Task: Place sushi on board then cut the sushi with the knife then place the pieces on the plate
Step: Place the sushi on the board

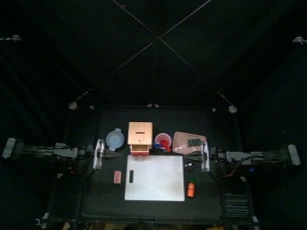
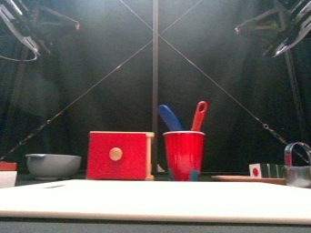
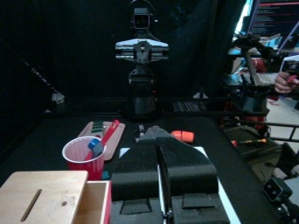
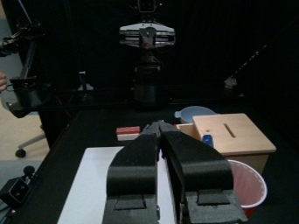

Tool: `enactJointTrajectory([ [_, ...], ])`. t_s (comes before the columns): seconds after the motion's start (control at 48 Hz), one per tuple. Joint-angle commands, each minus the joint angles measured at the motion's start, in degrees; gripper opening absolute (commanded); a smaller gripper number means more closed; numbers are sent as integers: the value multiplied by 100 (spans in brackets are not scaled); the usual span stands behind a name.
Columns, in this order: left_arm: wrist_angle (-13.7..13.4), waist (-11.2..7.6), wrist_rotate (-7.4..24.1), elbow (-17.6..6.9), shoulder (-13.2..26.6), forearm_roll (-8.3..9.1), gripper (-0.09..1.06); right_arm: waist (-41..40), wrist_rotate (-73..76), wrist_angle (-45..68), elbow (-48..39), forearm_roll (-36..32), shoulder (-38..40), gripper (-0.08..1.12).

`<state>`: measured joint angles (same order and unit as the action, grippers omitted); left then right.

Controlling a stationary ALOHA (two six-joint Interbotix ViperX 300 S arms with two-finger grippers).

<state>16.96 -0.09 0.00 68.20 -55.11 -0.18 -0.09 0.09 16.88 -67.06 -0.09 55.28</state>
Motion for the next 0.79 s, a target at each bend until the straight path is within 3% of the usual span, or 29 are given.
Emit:
enactJointTrajectory([
  [0.021, 79, 158, 9, -88, 149, 0, 6, -352, 79, -62, 70, 158, -149, -5],
  [0.125, 141, 158, 0, -97, 149, 0, 7, -879, 176, -756, 202, 439, -343, -5],
  [0.25, 176, 158, -9, -97, 158, 0, 8, -1582, 123, -2364, 554, 369, -598, -5],
  [0.396, 167, 167, -26, -79, 185, 0, 8, -2522, 53, -4667, 1134, -193, -1037, -5],
  [0.583, 176, 202, -26, -88, 211, -132, 8, -2742, 18, -5950, 1538, -932, -1635, -2],
  [0.688, 176, 229, -18, -105, 220, -272, 8, -2593, 0, -5968, 1485, -1143, -1960, 15],
  [0.792, 176, 229, -9, -149, 229, -404, 8, -2461, -35, -5950, 1433, -1195, -2180, 47],
])
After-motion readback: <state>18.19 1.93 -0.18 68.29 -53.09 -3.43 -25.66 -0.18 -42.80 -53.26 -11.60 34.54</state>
